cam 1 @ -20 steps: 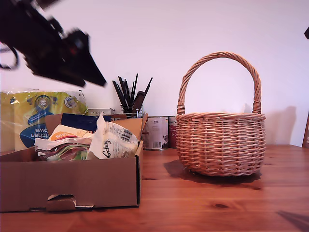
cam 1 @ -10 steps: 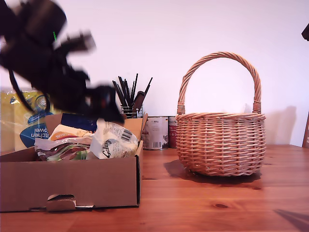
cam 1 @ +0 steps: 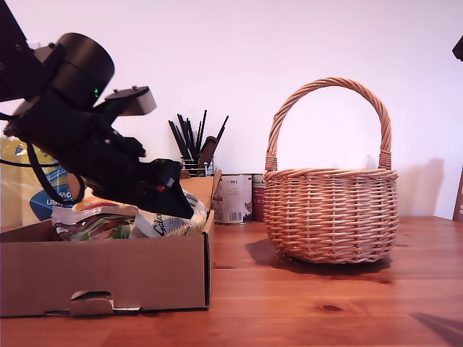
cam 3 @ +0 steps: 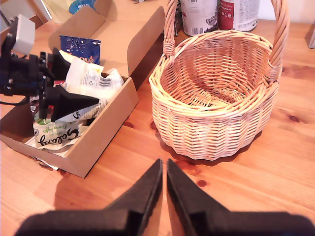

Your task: Move the bags of Easter eggs from the cardboard box on the left into the woven basket on the right side.

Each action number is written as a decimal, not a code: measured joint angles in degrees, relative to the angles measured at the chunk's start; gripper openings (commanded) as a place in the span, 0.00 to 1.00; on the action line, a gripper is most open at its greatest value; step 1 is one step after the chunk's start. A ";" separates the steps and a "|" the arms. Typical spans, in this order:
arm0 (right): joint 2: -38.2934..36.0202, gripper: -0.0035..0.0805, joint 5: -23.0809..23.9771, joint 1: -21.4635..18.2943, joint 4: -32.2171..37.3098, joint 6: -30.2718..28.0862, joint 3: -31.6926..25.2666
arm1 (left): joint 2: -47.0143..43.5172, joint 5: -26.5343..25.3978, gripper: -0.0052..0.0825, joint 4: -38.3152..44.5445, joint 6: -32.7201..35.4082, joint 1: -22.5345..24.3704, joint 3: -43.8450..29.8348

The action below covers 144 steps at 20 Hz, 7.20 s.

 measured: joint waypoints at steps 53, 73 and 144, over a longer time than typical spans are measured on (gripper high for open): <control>-3.34 0.03 0.00 0.00 -6.78 0.00 1.20 | 9.68 1.07 0.04 9.35 -2.62 -18.23 30.56; -3.34 0.03 0.02 0.00 -6.75 -1.49 1.20 | 23.08 -1.92 0.05 -8.11 0.37 -18.93 39.04; -3.10 0.03 0.04 0.00 -6.23 -2.99 1.20 | -6.56 16.06 0.83 -42.23 17.42 10.21 6.03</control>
